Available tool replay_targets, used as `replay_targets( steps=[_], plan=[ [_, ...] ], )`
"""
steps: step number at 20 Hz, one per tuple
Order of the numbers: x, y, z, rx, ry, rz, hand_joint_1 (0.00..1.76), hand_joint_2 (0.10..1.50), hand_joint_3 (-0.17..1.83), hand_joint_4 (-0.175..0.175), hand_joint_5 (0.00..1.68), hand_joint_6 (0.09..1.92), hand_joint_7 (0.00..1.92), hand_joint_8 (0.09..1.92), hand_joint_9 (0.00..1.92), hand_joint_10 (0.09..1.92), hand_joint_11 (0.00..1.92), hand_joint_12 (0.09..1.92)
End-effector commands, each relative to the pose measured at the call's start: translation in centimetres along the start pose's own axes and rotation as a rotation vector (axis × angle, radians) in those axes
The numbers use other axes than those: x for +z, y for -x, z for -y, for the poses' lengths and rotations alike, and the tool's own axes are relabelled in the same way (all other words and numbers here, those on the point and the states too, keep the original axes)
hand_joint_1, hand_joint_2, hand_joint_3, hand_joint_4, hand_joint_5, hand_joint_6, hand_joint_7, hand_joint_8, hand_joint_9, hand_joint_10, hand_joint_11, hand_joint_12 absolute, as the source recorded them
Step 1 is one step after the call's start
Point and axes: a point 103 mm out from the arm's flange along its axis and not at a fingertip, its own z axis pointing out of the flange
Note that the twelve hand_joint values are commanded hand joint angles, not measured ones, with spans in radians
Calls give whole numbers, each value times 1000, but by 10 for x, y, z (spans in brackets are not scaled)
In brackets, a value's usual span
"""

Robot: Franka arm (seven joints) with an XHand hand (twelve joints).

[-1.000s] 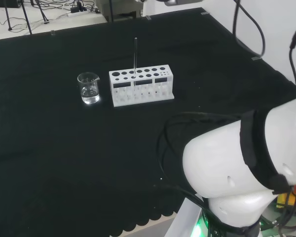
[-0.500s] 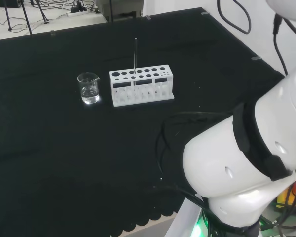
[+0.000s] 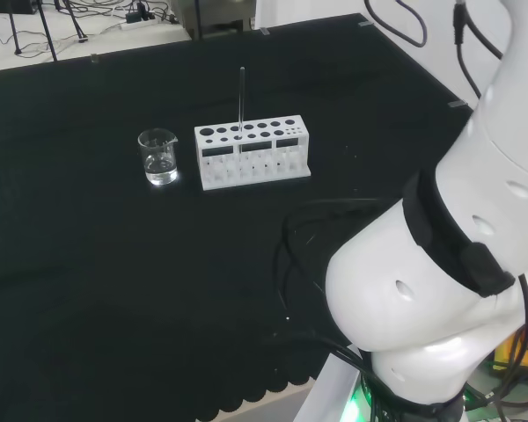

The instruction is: Take the glass rod from the white test tube rack.

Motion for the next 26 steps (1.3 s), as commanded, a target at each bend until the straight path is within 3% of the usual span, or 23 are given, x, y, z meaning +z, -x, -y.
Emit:
replay_targets(
  steps=[1,11,23,26],
  plan=[
    [16,9,-27,-52,-10,0,764,822,505,-165,14,87,0,386,11,718,0,1117],
    [46,18,-51,-58,-45,7,764,814,521,-164,20,87,0,484,0,835,0,1175],
    [80,16,-55,-83,-77,21,764,812,542,-167,30,87,0,657,22,925,0,1252],
    [87,15,-53,-99,-60,23,763,814,548,-169,39,87,0,712,46,934,0,1291]
  ],
)
